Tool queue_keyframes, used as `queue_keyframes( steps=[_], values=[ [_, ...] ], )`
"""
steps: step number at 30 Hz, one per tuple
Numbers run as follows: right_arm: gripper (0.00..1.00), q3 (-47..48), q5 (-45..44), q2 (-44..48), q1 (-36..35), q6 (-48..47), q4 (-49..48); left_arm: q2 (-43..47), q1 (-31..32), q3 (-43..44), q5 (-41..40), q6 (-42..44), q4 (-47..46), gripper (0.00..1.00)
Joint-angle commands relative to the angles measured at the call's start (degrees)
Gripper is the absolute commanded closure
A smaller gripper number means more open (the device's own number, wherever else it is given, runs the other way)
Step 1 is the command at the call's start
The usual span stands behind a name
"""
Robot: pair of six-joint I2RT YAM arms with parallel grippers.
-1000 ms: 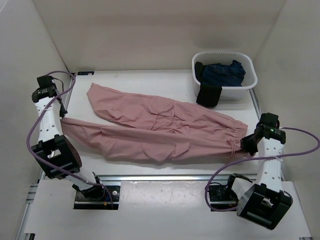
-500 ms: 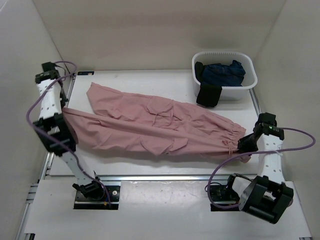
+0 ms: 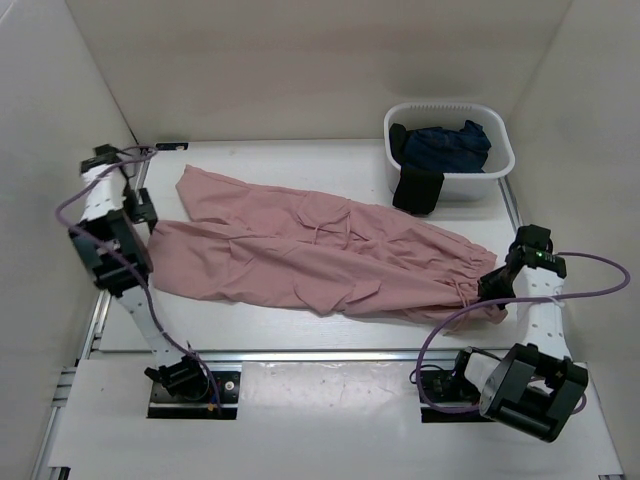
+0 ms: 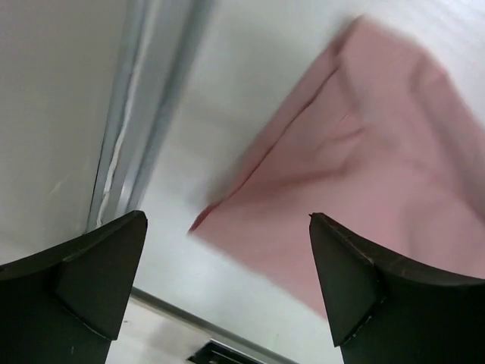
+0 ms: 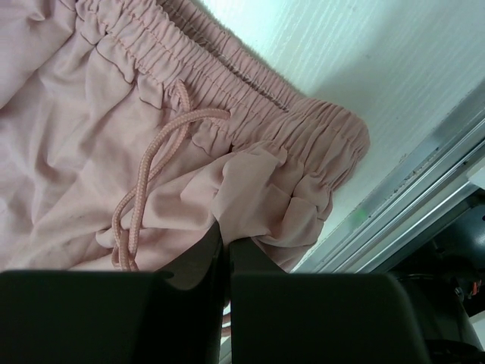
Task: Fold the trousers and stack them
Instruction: Flatten the trousers out
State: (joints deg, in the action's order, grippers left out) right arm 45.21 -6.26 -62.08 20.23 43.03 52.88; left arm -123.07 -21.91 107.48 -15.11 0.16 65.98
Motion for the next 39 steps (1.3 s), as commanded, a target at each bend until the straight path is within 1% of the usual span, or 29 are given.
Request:
queue_keyframes(
  steps=[1,2,3,6,7,9,10,12,13,14,15,16,17,18,19,20,23,25,27,28,30,31,32,33,34,35,36,38,39],
  values=[
    [1.0,-0.7,-1.9,1.6,0.2,-1.1,-0.5,16.2,-6.5,-7.7,8.3,-0.2,-2.8,0.0],
    [1.0,-1.3,-1.9,2.2,0.2,-1.1,-0.5,17.9,-7.2,-10.2,9.5,-0.2,-2.8,0.0],
    [1.0,-1.3,-1.9,2.2,0.2,-1.1,-0.5,20.9,-7.7,-15.8,10.2,-0.2,-3.4,0.0],
    [1.0,-2.0,-1.9,3.4,0.2,-1.1,-0.5,23.6,-9.1,-23.9,12.5,-0.2,-5.7,0.0],
    [1.0,-2.0,-1.9,3.9,0.2,-1.1,-0.5,23.6,-9.9,-28.2,12.5,-0.2,-6.6,0.0],
    [1.0,-2.5,-1.9,3.9,0.2,-1.1,0.0,22.8,-9.9,-31.4,13.9,-0.2,-10.2,0.0],
    [1.0,-2.5,-1.9,3.9,0.2,-1.1,0.0,20.7,-9.9,-33.1,14.4,-0.2,-11.2,0.0],
    [0.98,-2.5,-1.9,3.9,0.2,-1.1,0.0,17.9,-9.9,-33.1,14.4,-0.2,-11.9,0.0],
    [0.94,-2.5,-2.4,3.9,0.2,-1.1,0.5,15.3,-9.9,-32.6,14.9,-0.2,-12.7,0.0],
    [0.85,-1.9,-2.4,3.9,0.2,-1.1,1.1,14.0,-9.9,-31.6,14.9,-0.2,-13.2,0.0],
    [0.62,-1.9,-2.4,3.9,0.2,-1.1,1.1,13.0,-9.9,-31.1,14.9,-0.2,-13.2,0.0],
    [0.49,-1.4,-2.4,3.9,0.2,-1.1,1.9,11.4,-9.9,-31.1,14.9,-0.2,-13.2,0.06],
    [0.4,-1.4,-2.4,4.5,0.2,-1.1,3.2,10.7,-9.9,-30.3,14.9,-0.2,-13.2,0.16],
    [0.3,-0.8,-3.0,4.5,0.2,-1.1,3.9,10.7,-9.9,-30.3,14.9,-0.2,-13.2,0.32],
    [0.3,-0.8,-3.0,5.0,0.2,-0.5,4.5,10.1,-9.9,-30.3,15.5,-0.2,-13.2,0.5],
    [0.3,-0.8,-3.0,5.9,0.2,0.0,5.0,10.1,-9.9,-30.9,15.5,-0.2,-13.2,0.86],
    [0.3,-2.2,-0.4,6.7,0.2,3.1,5.0,12.5,-10.4,-33.2,14.6,-0.2,-13.2,0.86],
    [0.33,-3.5,0.1,6.7,0.2,5.2,4.5,14.3,-11.7,-34.1,12.8,-0.2,-13.2,0.86],
    [0.38,-5.5,0.8,6.1,0.2,6.5,4.5,18.0,-13.8,-34.6,8.4,-0.2,-13.2,0.86],
    [0.45,-6.4,2.2,6.1,0.2,7.1,3.9,19.4,-14.6,-35.1,7.0,-0.2,-13.2,0.86],
    [0.51,-9.5,2.9,6.1,0.2,8.5,3.3,23.9,-16.9,-35.7,4.3,-0.2,-13.2,0.86],
    [0.61,-10.6,3.6,6.8,0.2,8.5,2.8,25.3,-17.5,-36.3,3.4,-0.2,-13.2,0.86],
    [0.68,-11.5,3.6,6.8,0.2,9.3,2.8,26.6,-18.2,-36.3,2.7,-0.2,-13.2,0.86],
    [0.78,-12.4,3.6,7.3,0.2,9.8,1.8,28.7,-18.9,-37.2,1.7,-0.2,-13.2,0.86],
    [0.96,-13.1,3.6,7.3,0.2,9.8,0.7,29.4,-18.9,-37.7,1.1,-0.2,-12.6,0.86],
    [1.0,-13.7,3.6,7.3,0.2,9.8,-0.2,29.9,-18.9,-37.7,1.1,-0.2,-12.6,0.86],
    [1.0,-13.1,5.4,6.3,0.2,9.8,-1.7,29.9,-18.9,-36.7,0.5,-0.2,-10.9,0.86],
    [1.0,-7.9,6.8,3.6,0.2,8.0,-0.8,29.9,-18.9,-35.1,-0.3,-0.2,-9.0,0.86],
    [1.0,-5.0,6.8,3.0,0.2,7.4,1.5,31.0,-18.9,-35.1,-2.3,-0.2,-8.3,0.86]
  ],
)
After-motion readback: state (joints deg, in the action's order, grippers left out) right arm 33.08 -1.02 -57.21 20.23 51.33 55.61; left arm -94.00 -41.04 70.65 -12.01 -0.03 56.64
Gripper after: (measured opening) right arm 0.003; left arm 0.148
